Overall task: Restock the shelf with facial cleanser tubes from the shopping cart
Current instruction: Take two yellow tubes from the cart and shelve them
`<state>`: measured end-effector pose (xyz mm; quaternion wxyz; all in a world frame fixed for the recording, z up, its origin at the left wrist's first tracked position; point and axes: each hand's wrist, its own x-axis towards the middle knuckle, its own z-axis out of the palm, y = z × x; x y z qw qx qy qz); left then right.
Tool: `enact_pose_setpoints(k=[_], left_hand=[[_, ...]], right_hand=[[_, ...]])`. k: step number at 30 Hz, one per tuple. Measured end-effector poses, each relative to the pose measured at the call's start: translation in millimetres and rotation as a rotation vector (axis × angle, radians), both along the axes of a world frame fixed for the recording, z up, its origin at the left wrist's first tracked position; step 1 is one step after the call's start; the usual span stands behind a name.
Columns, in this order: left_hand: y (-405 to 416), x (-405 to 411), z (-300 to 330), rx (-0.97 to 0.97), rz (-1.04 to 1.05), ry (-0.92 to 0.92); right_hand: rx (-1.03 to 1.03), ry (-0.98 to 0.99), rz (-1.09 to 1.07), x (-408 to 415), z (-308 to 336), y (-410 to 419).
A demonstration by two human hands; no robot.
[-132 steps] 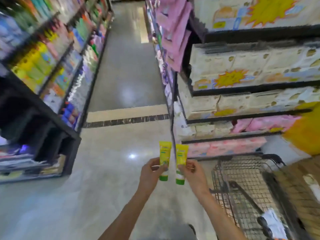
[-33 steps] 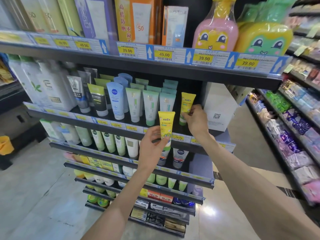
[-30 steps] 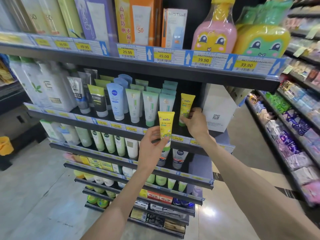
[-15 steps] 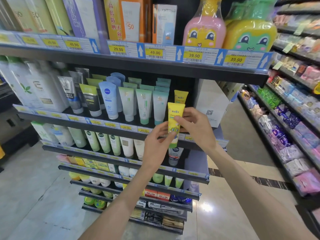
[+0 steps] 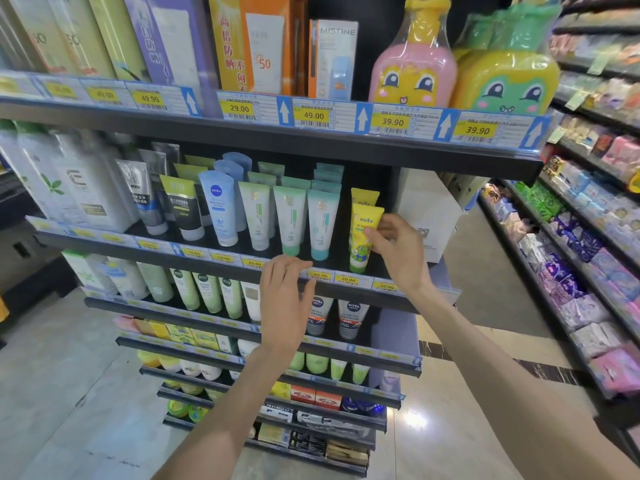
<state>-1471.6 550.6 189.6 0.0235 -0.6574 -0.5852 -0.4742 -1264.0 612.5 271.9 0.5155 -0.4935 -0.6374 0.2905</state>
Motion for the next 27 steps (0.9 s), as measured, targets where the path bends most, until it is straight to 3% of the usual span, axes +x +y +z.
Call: enact_pose_setpoints(k=[6, 27], left_hand=[[-2, 2, -4, 0.005, -0.022, -0.027], [-5, 2, -8, -0.020, -0.063, -0.018]], right_hand=[[-0.063, -0.130, 0.013, 4, -16, 0], [-0.106, -0.223, -0.033, -9, -16, 13]])
